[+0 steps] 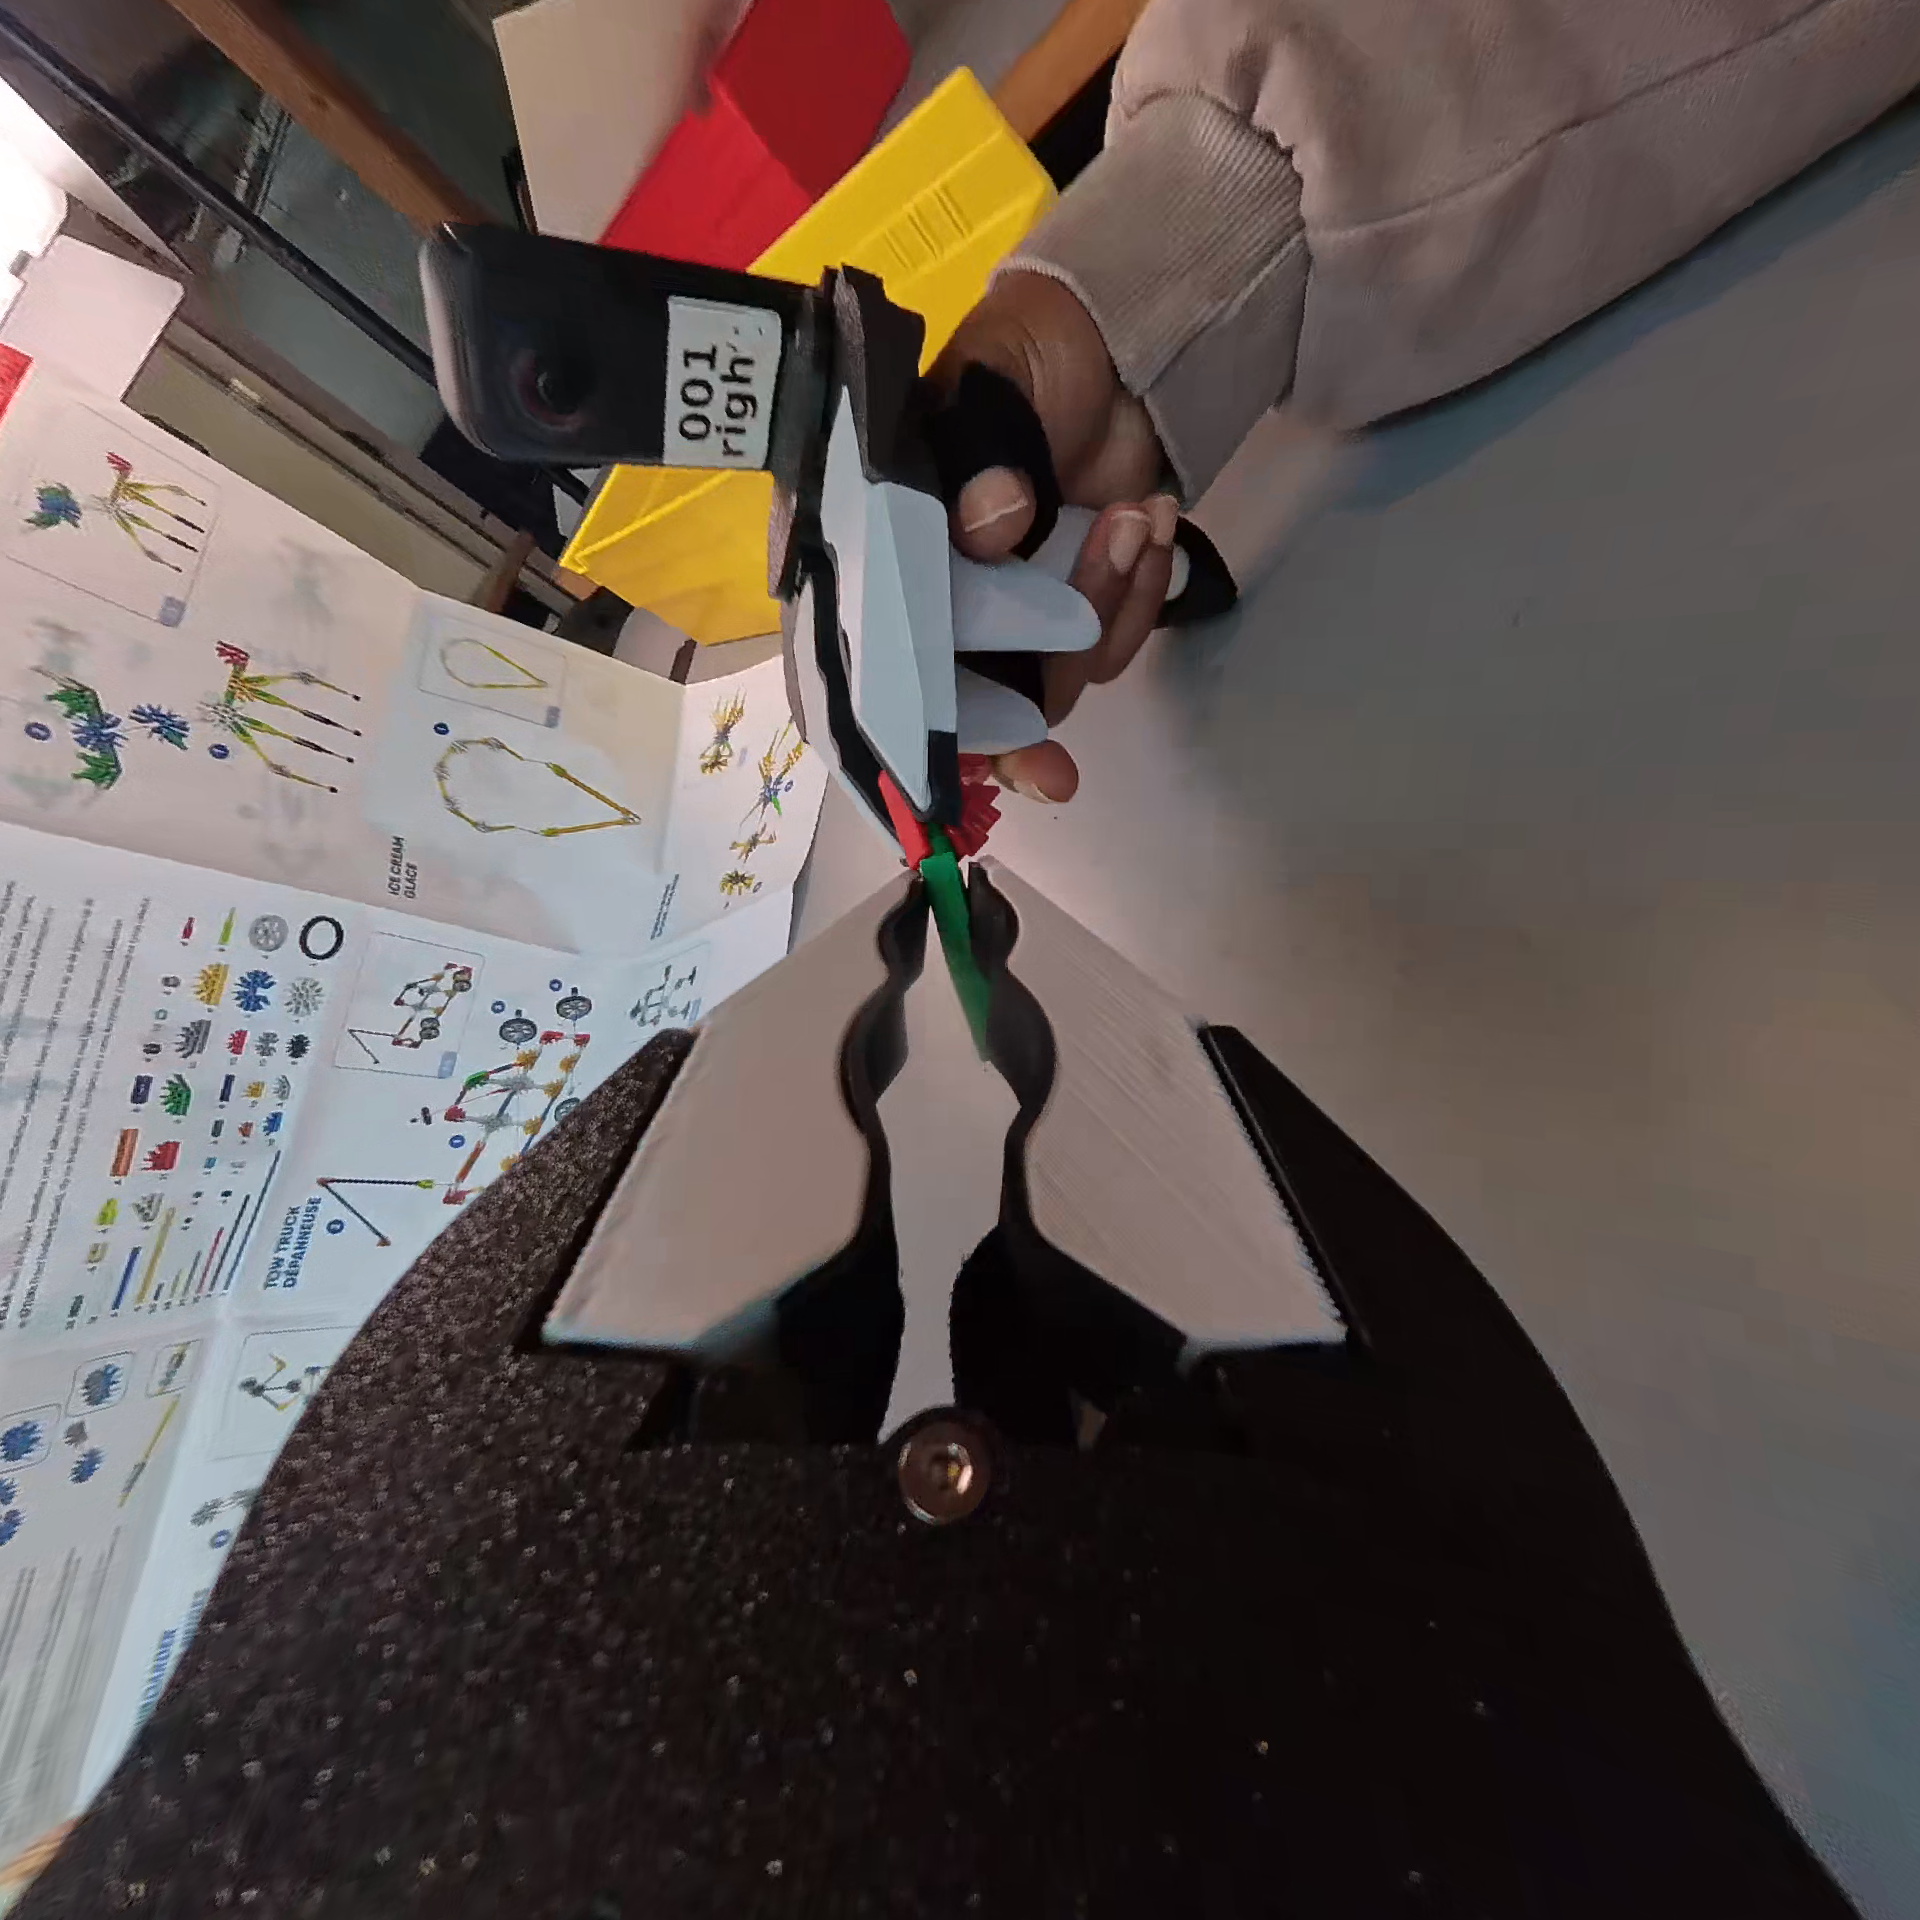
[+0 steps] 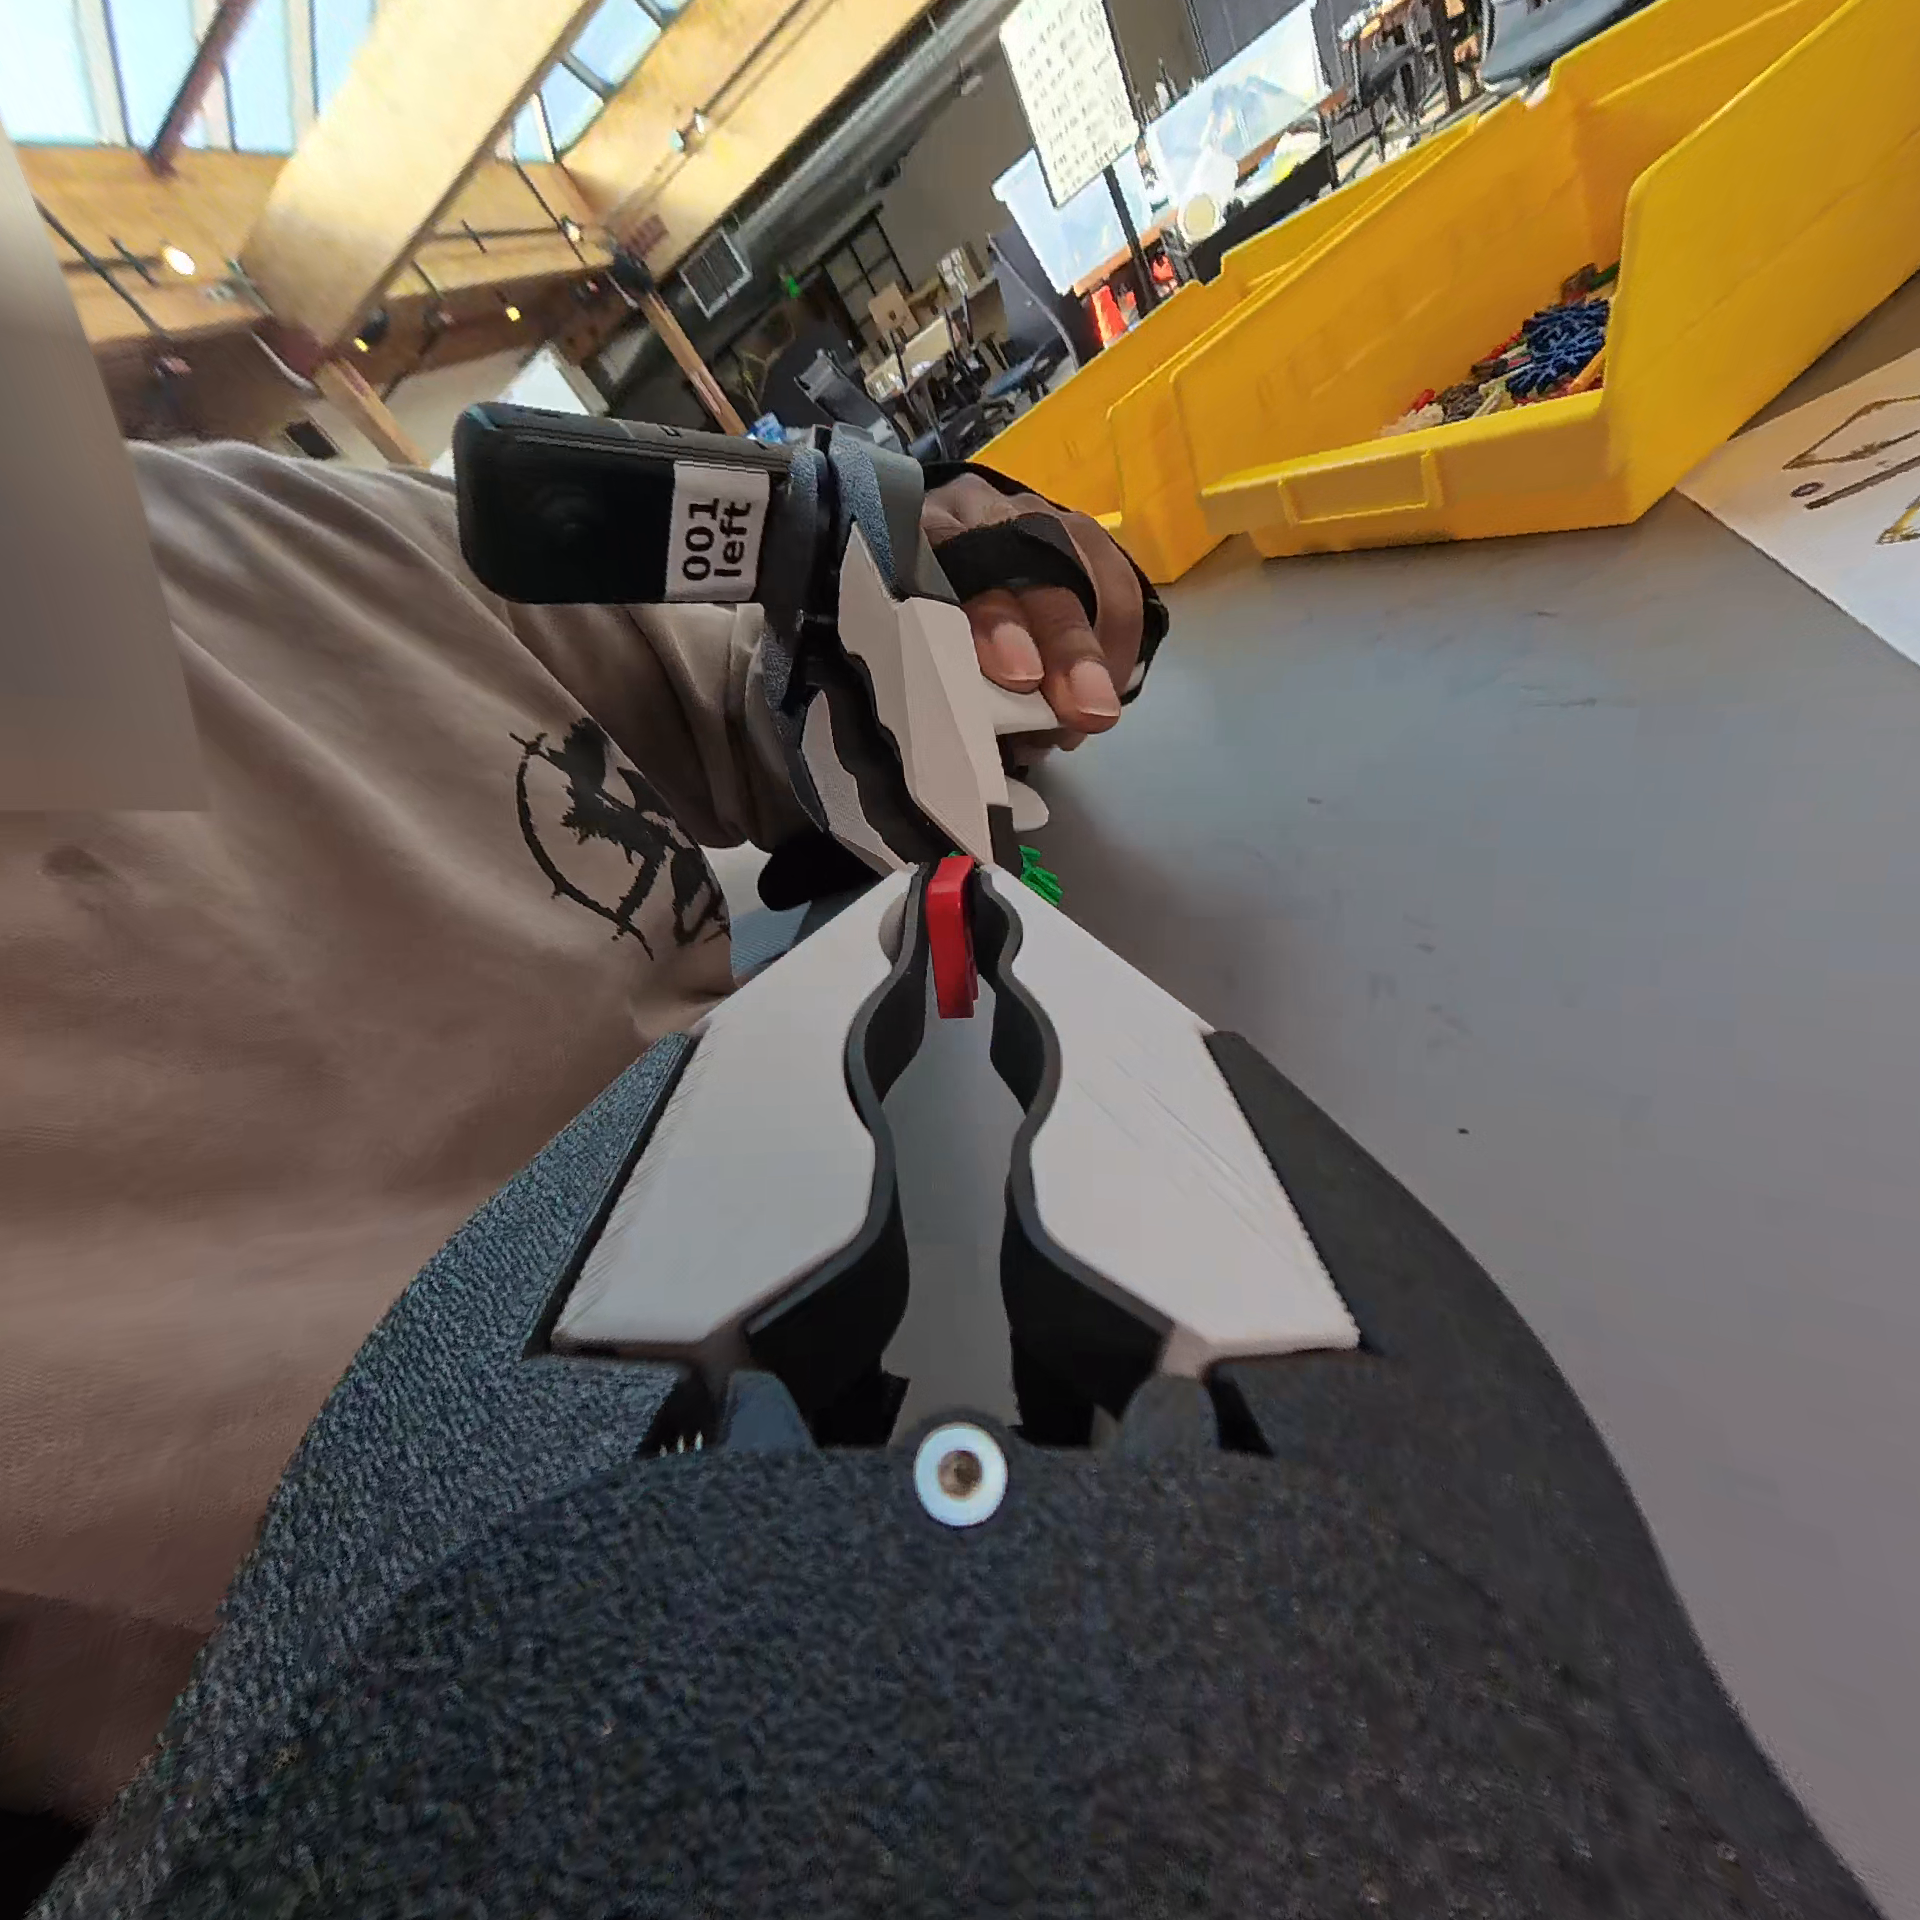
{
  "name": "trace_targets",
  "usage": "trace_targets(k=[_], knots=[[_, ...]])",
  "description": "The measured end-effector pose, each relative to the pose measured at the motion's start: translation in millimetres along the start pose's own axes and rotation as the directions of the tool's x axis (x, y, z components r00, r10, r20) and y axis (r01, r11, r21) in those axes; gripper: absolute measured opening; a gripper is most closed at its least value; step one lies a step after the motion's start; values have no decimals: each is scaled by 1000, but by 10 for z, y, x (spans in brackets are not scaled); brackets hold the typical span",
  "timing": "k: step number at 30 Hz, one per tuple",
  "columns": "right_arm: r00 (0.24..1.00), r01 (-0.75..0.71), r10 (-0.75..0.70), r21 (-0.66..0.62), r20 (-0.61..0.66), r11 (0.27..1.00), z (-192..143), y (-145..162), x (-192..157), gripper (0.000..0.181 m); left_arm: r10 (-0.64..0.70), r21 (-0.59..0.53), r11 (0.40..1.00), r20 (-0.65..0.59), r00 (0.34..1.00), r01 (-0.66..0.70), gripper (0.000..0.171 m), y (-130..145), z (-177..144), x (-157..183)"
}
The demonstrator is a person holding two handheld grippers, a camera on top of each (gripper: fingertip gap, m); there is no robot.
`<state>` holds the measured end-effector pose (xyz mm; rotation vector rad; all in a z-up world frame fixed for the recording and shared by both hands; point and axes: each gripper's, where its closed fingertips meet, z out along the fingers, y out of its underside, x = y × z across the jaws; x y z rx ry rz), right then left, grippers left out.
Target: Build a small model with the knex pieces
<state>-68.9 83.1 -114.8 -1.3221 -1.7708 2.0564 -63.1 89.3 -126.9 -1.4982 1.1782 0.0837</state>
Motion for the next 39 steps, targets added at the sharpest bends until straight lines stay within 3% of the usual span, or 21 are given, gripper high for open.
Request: trace_targets(k=[2,4,9,12,16,21,25,27,29,31,33,36,39], knots=[[999,-48,47,62,21,997,17,-70,14,5,-90,63,994,-9,996,90,6,-18,-46,-63],[997,-50,56,92,-57,994,19,-121,140,4,-207,55,976,-25,978,209,6,50,-50,-145],[962,131,-113,55,-250,990,1,-199,230,4,-352,27,935,-47,935,353,5,158,-68,-231],[948,180,-161,45,-274,983,18,-261,151,4,-433,56,895,-118,893,442,5,89,-127,-255],[989,116,-103,136,-104,984,57,-384,-161,5,-554,181,752,-348,756,635,4,-216,-293,-245],[981,-38,-9,235,195,971,111,-449,-520,7,-532,260,553,-622,575,792,5,-549,-498,-178],[904,-229,85,306,419,924,131,-531,-664,6,-485,274,449,-724,490,851,5,-677,-600,-178],[819,-335,119,298,562,894,165,-564,-791,3,-452,274,404,-770,451,873,4,-737,-616,-151],[780,-383,103,340,617,859,180,-658,-853,3,-414,281,328,-815,405,902,4,-823,-696,-206],[794,-345,64,362,605,866,174,-694,-875,4,-405,304,352,-803,437,885,4,-854,-720,-240],[730,-425,103,330,676,843,142,-688,-873,3,-399,310,368,-799,450,876,3,-862,-695,-247],[625,-545,133,308,769,780,95,-697,-860,2,-378,332,338,-809,451,880,4,-871,-657,-251],[618,-542,78,352,782,763,78,-715,-881,3,-348,324,308,-836,423,895,4,-892,-668,-268]])
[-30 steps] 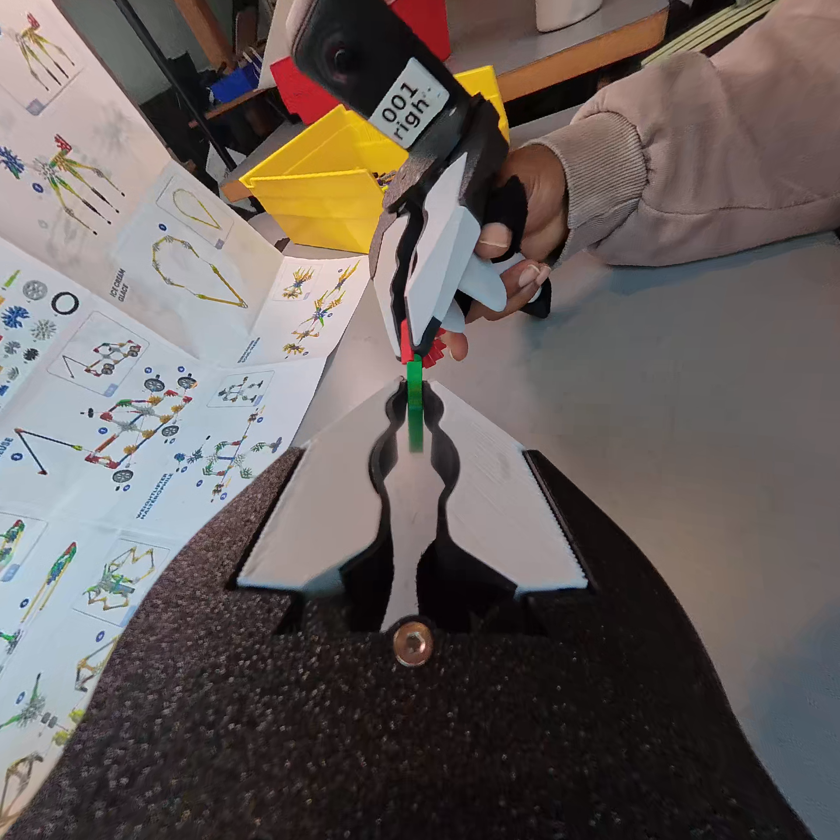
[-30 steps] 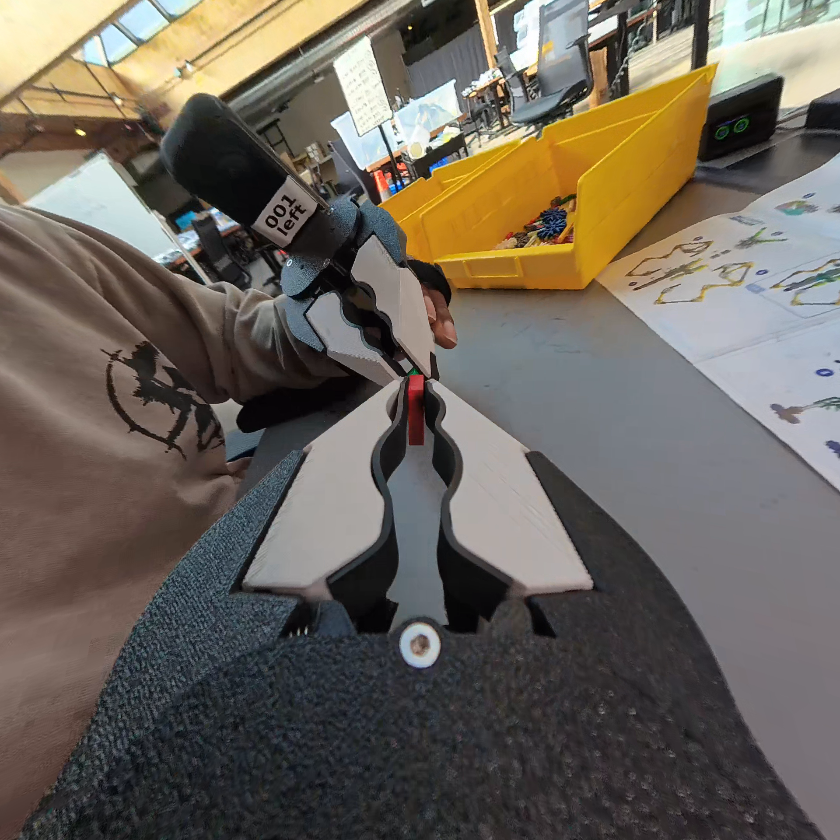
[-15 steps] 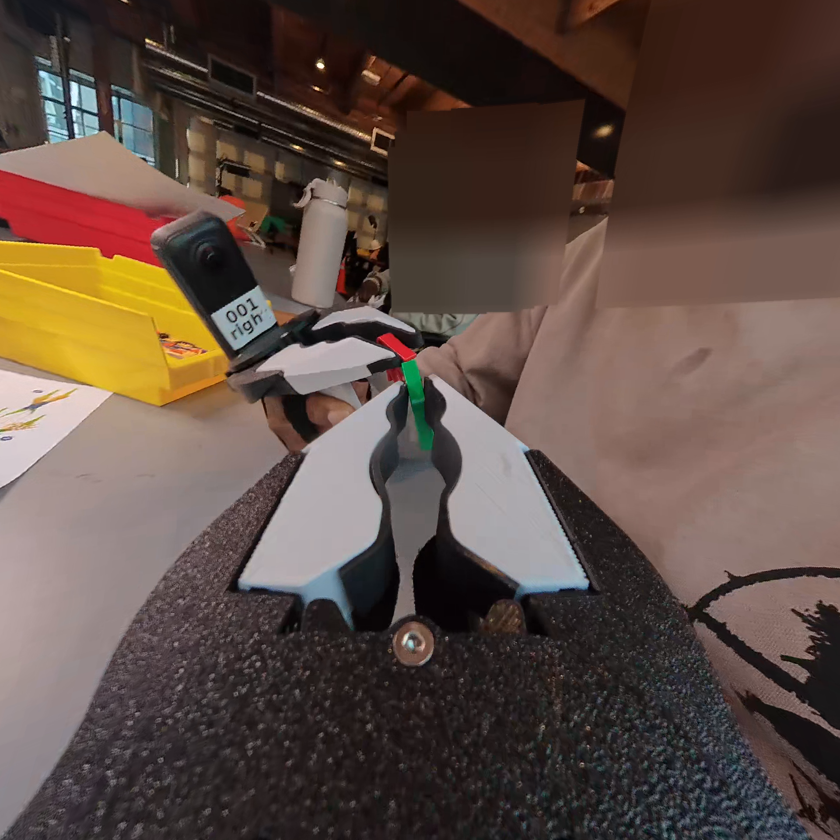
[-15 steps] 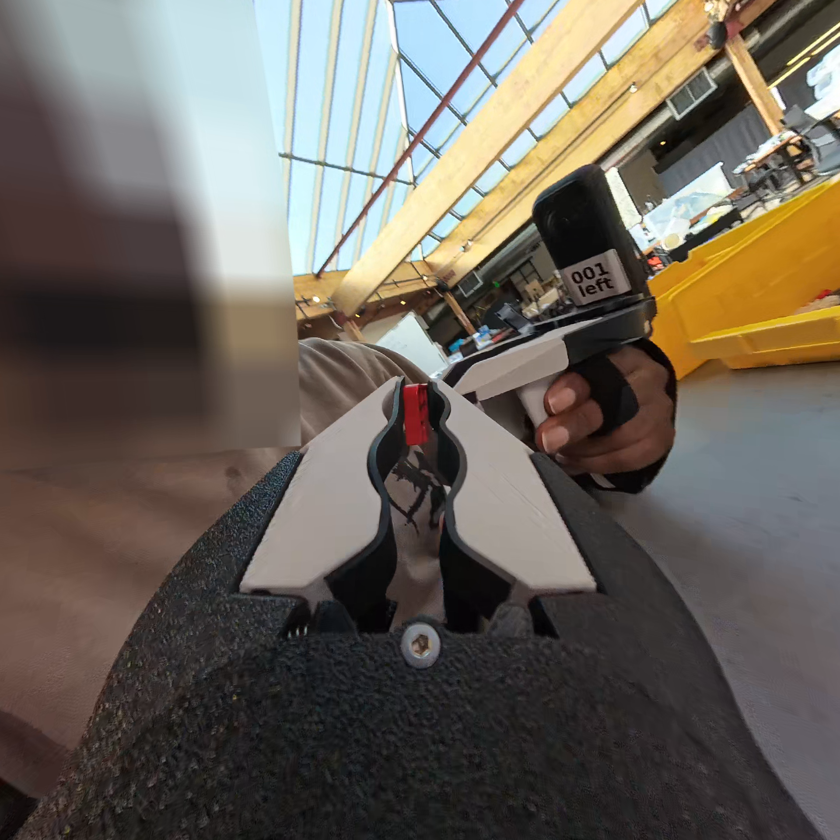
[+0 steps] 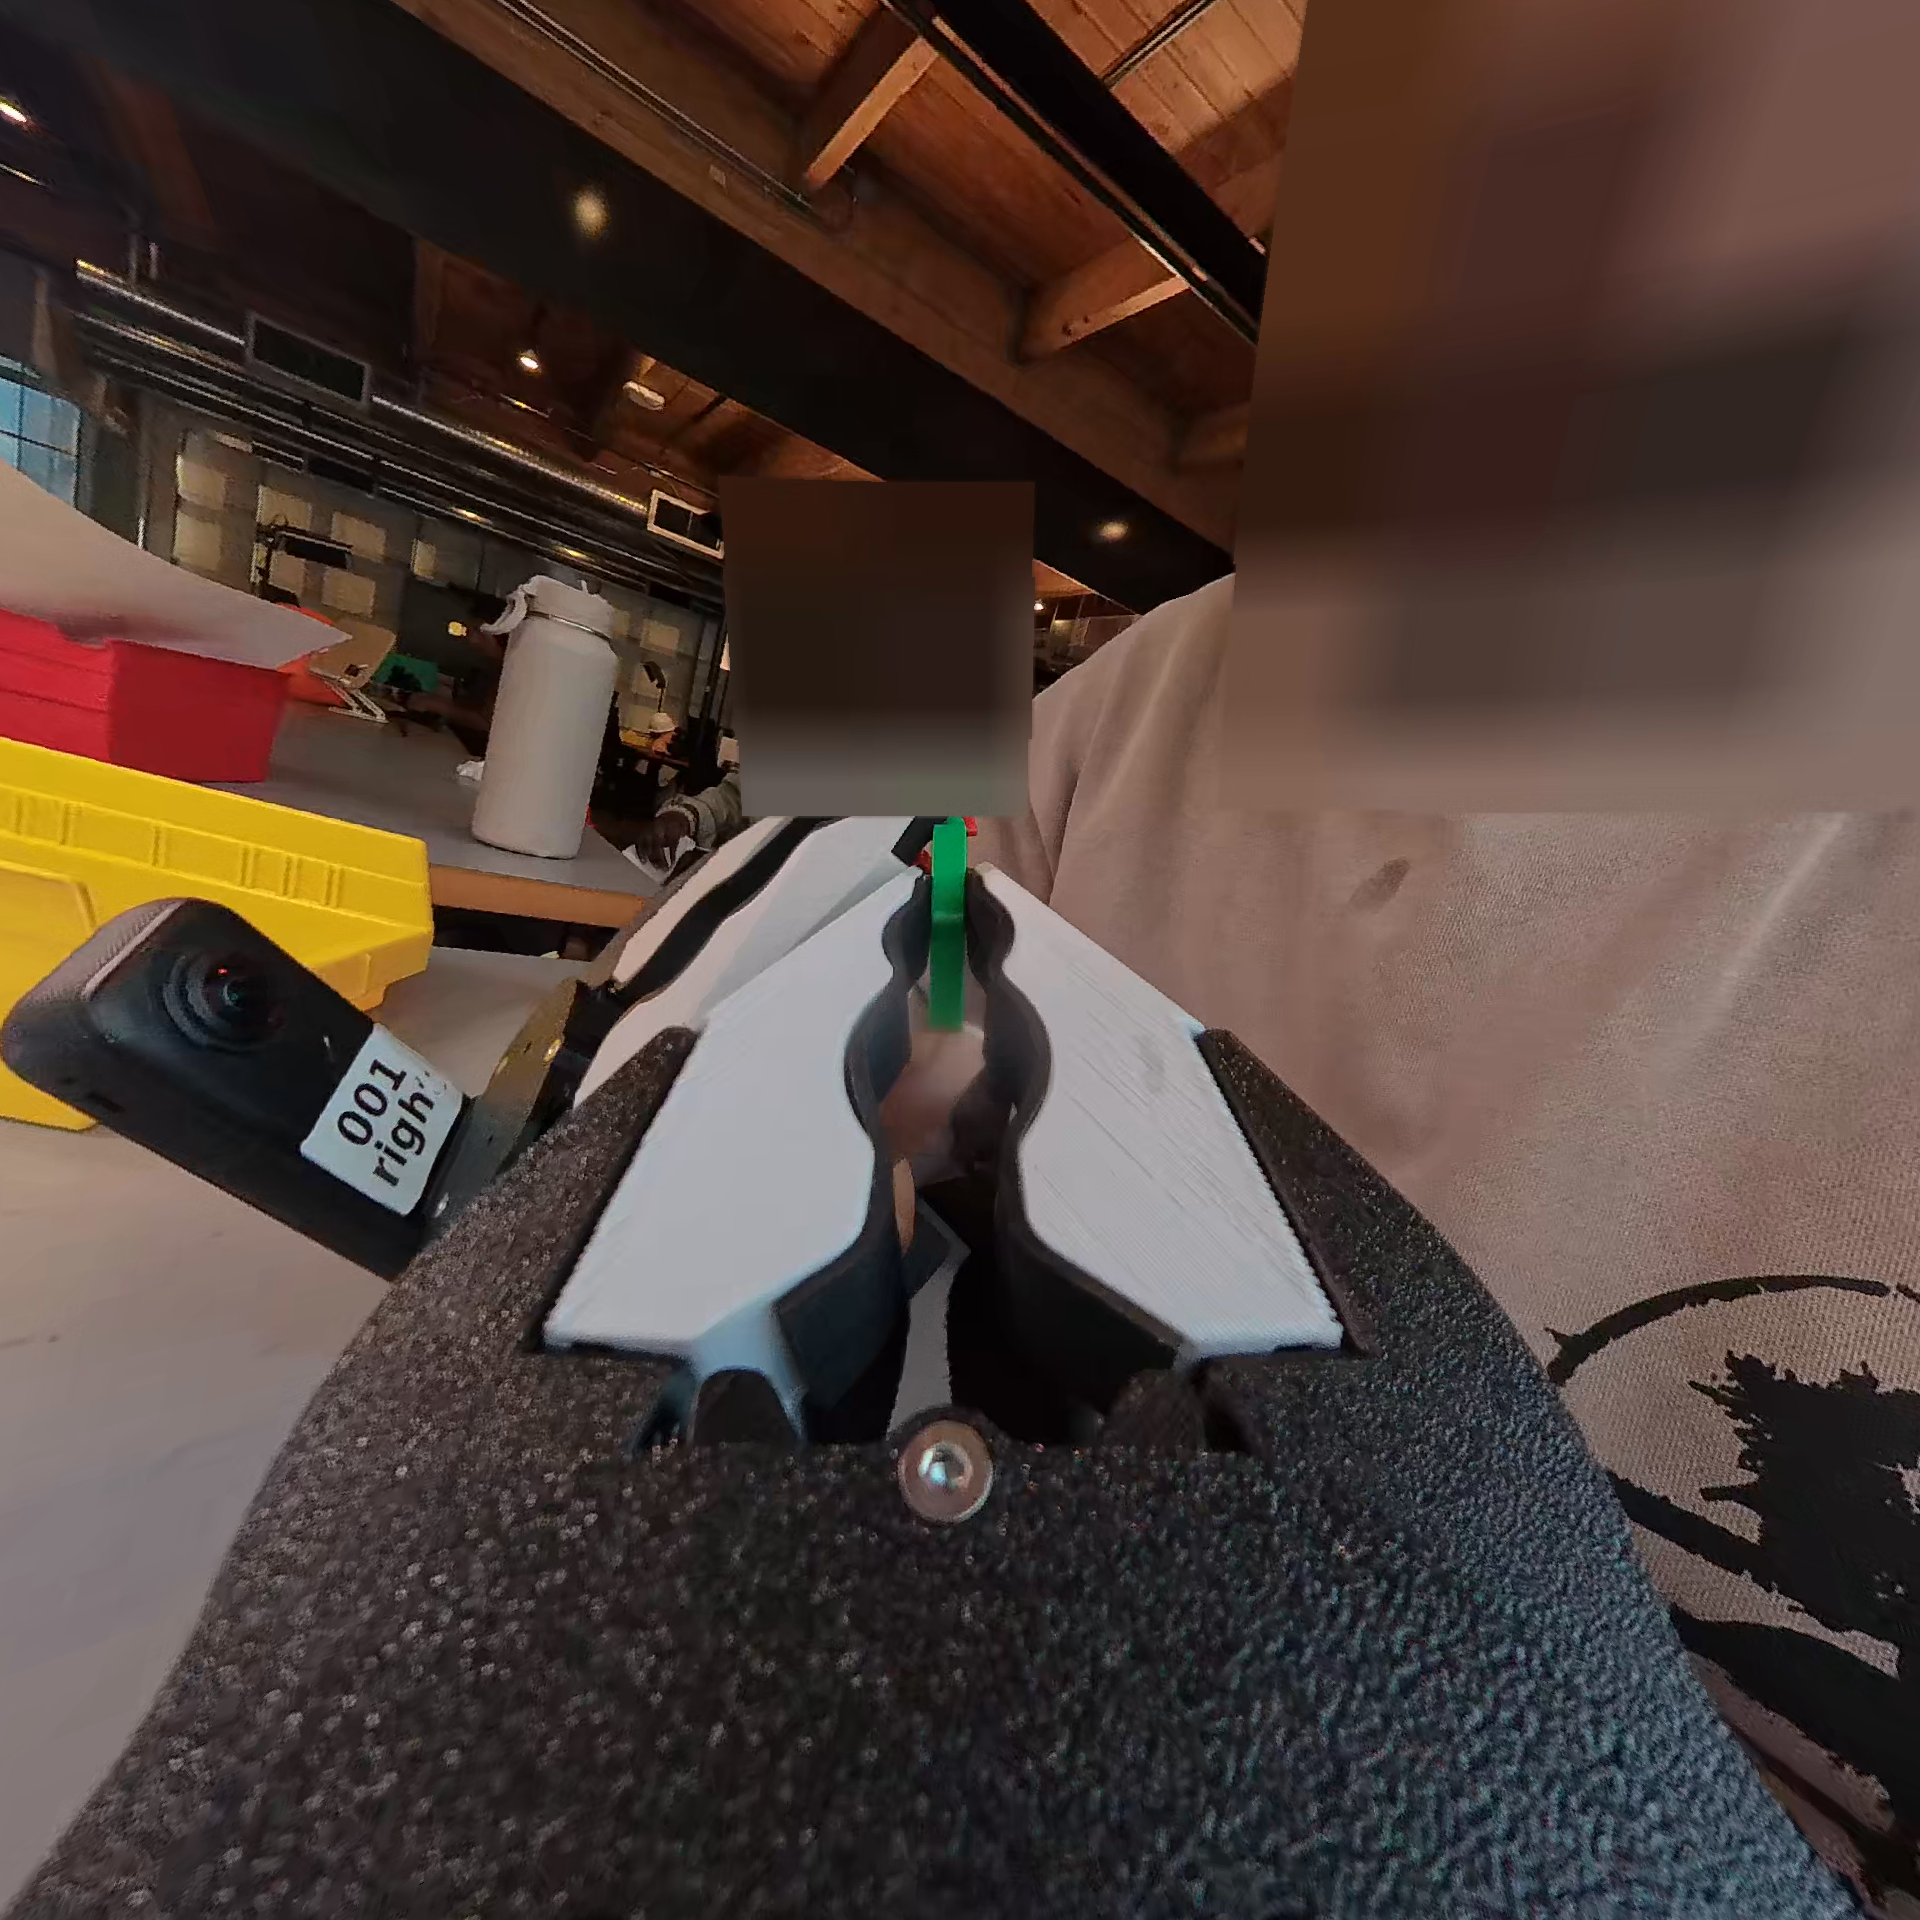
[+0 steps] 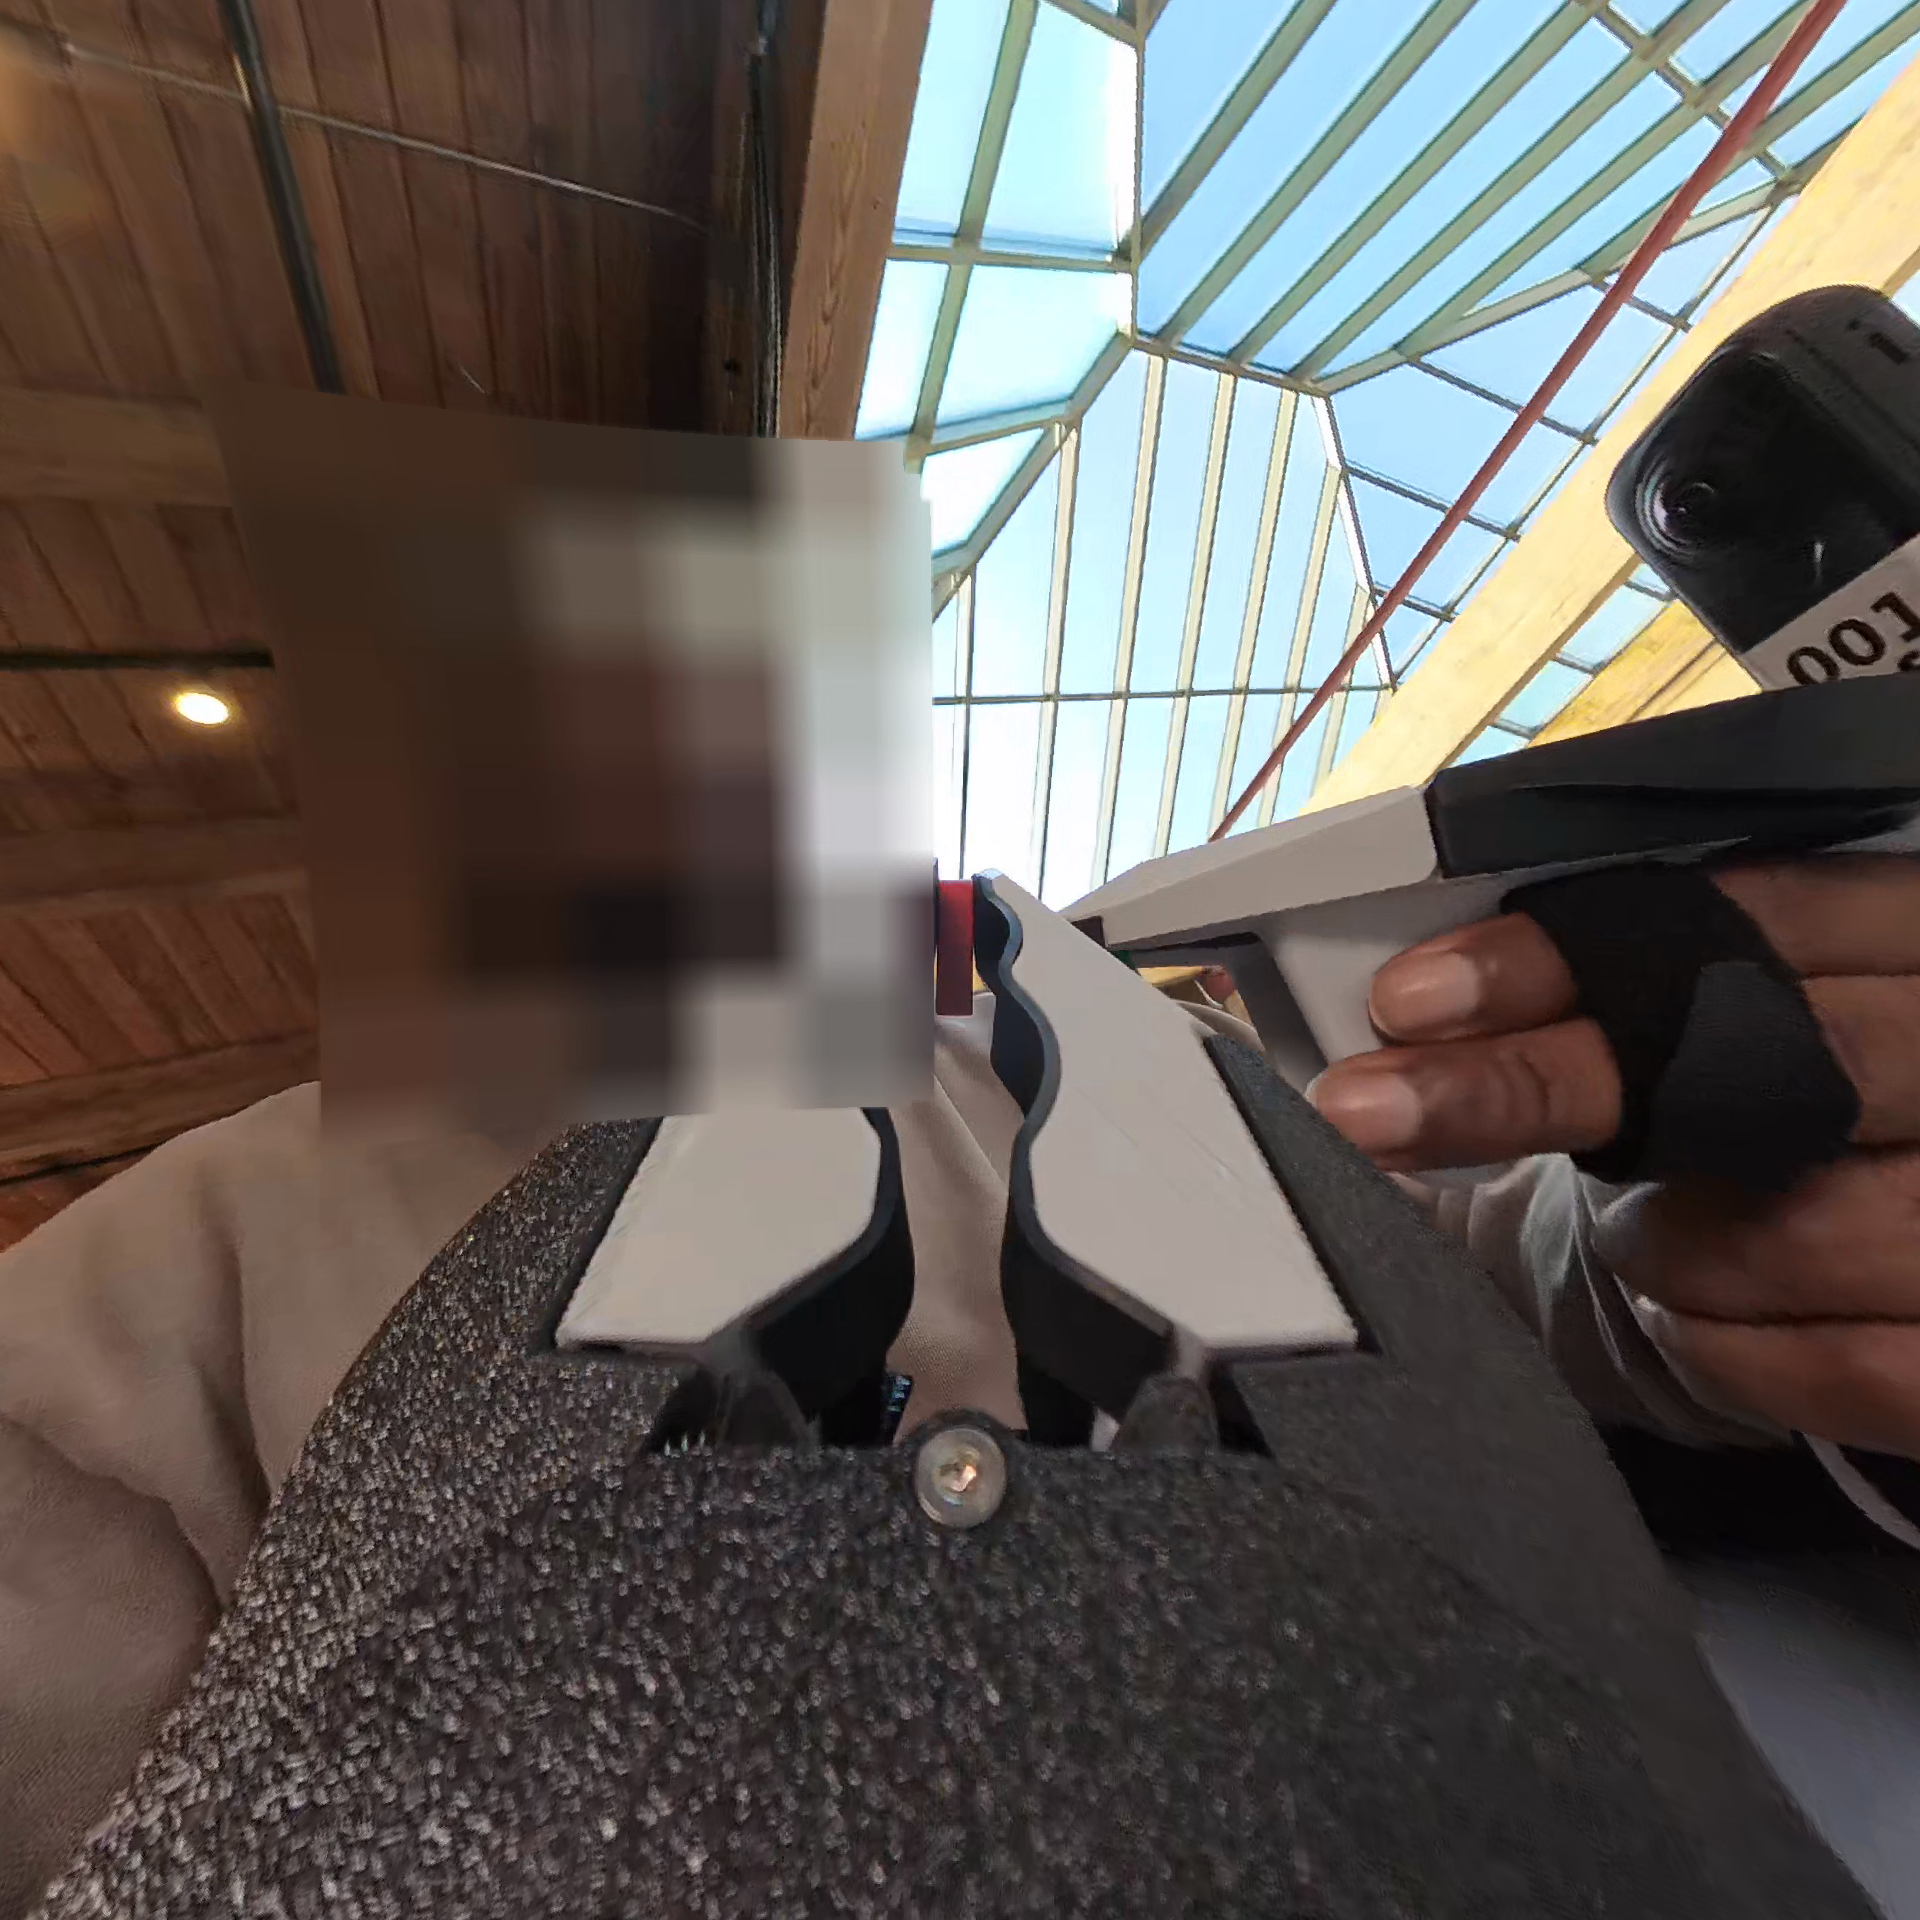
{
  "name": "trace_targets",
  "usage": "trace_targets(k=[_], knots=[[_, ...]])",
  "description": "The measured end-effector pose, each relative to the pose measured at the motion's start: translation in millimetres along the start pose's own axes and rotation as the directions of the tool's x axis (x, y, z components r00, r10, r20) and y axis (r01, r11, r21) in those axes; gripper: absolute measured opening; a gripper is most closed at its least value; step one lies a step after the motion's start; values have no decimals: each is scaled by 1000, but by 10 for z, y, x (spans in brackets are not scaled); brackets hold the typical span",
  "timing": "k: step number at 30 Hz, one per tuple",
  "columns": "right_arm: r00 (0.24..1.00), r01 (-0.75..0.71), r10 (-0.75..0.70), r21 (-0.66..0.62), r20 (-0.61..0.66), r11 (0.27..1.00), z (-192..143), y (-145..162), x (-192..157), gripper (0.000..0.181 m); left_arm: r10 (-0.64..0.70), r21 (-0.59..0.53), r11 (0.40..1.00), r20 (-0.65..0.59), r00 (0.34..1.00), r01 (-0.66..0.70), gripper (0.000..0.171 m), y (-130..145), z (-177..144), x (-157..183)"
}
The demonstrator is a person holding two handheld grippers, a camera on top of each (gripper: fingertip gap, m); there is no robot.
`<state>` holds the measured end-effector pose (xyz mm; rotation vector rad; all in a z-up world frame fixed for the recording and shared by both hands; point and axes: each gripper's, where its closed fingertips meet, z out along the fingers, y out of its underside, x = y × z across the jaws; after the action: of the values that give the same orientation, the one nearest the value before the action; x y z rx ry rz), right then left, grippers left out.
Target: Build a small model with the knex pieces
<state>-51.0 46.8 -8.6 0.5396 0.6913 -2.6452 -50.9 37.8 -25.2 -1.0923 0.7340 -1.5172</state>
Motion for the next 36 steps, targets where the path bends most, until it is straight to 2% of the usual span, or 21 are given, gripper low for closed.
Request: trace_targets(k=[4,6,8,9,10,11,13,14,16,18,21,23,26,28,31,34,36], knots=[[996,-3,-10,143,89,990,6,-110,-22,2,-85,103,991,-27,996,87,4,-80,-5,-37],[993,118,-115,162,-31,980,-18,-219,49,3,-133,168,977,21,991,127,4,-122,-74,-117],[932,311,-282,105,-227,944,-138,-388,126,3,-171,194,970,130,977,144,4,-144,-204,-275],[869,413,-373,59,-325,909,-225,-498,134,3,-169,182,974,194,966,134,4,-131,-282,-352],[774,510,-468,-18,-427,860,-325,-600,148,3,-159,163,979,255,954,119,4,-119,-357,-417],[649,589,-570,-141,-503,796,-426,-663,164,3,-146,133,985,319,936,109,4,-99,-423,-482],[409,659,-709,-352,-574,665,-604,-775,156,3,-89,7,995,478,874,97,4,29,-543,-657],[334,656,-739,-418,-586,628,-668,-811,154,6,-51,-86,989,566,823,121,4,157,-619,-772],[275,628,-758,-487,-591,607,-743,-827,186,5,19,-298,918,692,722,262,4,574,-805,-959],[262,598,-767,-525,-586,606,-775,-789,262,5,116,-445,819,747,654,363,5,946,-978,-1060],[315,556,-742,-519,-592,649,-770,-684,367,5,154,-513,764,734,661,391,5,1145,-963,-1059],[377,529,-697,-476,-610,703,-759,-638,412,5,163,-508,788,717,678,348,22,1080,-906,-1054],[461,505,-606,-369,-648,780,-760,-625,457,5,107,-391,890,678,727,234,40,748,-731,-988],[516,479,-555,-317,-652,818,-743,-581,506,4,38,-253,953,648,761,167,40,464,-612,-919],[567,436,-520,-303,-639,847,-681,-465,613,4,-43,-113,984,602,798,138,33,235,-520,-839],[571,433,-524,-310,-632,847,-643,-422,651,4,-53,-84,989,580,813,124,16,191,-515,-793],[563,426,-522,-317,-641,847,-669,-418,672,5,-15,-123,986,593,805,109,11,216,-536,-796]])
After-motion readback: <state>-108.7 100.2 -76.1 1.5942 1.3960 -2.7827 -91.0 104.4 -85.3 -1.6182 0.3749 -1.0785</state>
